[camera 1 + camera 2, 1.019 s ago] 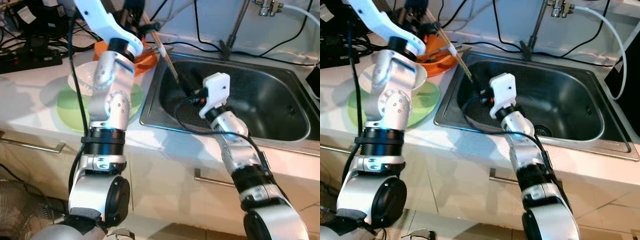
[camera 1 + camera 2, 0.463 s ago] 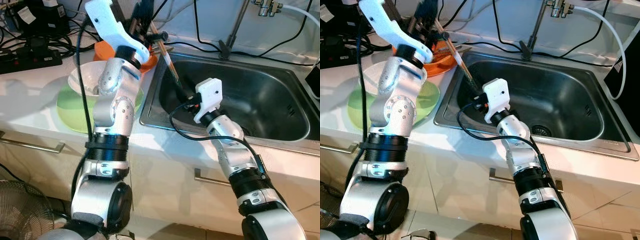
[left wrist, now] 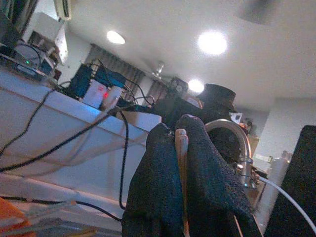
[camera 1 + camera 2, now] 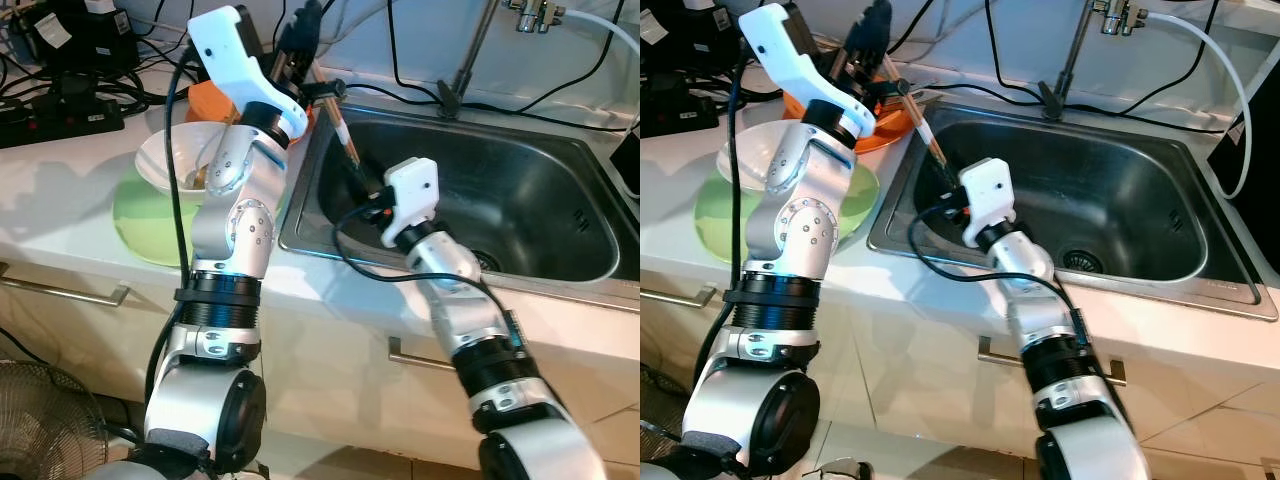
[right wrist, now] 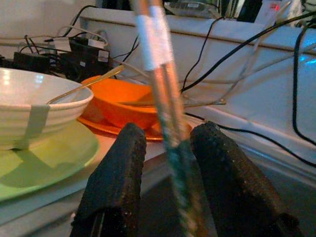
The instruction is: Kitchen organization
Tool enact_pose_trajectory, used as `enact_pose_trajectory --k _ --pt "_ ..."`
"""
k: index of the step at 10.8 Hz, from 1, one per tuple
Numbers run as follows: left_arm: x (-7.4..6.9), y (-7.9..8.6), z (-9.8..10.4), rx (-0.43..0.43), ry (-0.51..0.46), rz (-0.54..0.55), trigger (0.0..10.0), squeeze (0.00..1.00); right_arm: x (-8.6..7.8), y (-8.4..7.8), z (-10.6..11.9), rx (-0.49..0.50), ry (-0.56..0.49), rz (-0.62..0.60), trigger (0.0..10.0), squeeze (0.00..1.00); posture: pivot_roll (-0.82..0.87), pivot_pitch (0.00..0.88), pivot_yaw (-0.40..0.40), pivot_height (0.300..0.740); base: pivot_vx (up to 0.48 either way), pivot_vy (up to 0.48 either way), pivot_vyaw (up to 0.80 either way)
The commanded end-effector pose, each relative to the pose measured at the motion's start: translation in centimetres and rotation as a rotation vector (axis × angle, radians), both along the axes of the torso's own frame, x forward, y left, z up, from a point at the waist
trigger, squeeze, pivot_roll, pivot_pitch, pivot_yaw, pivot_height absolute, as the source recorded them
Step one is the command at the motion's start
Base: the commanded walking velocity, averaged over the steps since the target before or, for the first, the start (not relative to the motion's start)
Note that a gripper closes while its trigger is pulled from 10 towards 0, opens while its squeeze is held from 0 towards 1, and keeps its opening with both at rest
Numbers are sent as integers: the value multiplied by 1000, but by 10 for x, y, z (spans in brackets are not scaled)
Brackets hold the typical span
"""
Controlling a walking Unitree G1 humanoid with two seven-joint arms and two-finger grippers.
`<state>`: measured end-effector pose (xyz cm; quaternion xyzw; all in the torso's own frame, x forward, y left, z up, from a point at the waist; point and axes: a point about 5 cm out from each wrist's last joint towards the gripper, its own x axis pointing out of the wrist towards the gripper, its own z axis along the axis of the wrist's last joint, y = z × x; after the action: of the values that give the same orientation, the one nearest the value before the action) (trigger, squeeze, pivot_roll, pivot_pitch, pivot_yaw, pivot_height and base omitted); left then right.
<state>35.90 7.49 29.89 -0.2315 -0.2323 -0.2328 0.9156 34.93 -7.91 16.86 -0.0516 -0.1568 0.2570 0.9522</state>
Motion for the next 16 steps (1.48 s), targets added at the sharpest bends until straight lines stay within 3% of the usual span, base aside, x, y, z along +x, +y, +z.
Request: enact_pose_trajectory --k 1,4,5,6,11,12,13,16 --pt "-4 -7 2 18 -16 -38 10000 0 1 -1 -3 -22 16 -16 10000 0 49 0 -30 740 0 0 0" --pt "-6 -10 3 16 -14 -59 10000 0 7 -5 -7 -34 46 -94 10000 0 58 0 -33 740 0 0 0" --pt "-7 -10 2 19 -13 -63 10000 0 7 -5 -7 -29 50 -104 5451 0 58 0 -33 740 0 0 0" --pt "-7 -10 2 21 -13 -62 10000 0 8 -6 -8 -29 51 -110 0 0 57 0 -32 740 0 0 0" --pt "-8 -11 2 37 -9 -60 10000 0 9 -7 -6 -20 45 -128 0 0 64 0 -30 740 0 0 0" --pt "-7 -11 2 40 -7 -57 10000 51 9 -7 -6 -18 44 -129 0 0 64 0 -29 740 0 0 0" --pt "-6 -10 1 37 0 -54 10000 1000 10 -7 -7 -16 45 -134 0 0 63 0 -27 740 0 0 0" --pt "-8 -10 3 23 -3 -73 10000 1000 11 -9 -9 -15 56 -151 0 0 69 0 -28 740 0 0 0"
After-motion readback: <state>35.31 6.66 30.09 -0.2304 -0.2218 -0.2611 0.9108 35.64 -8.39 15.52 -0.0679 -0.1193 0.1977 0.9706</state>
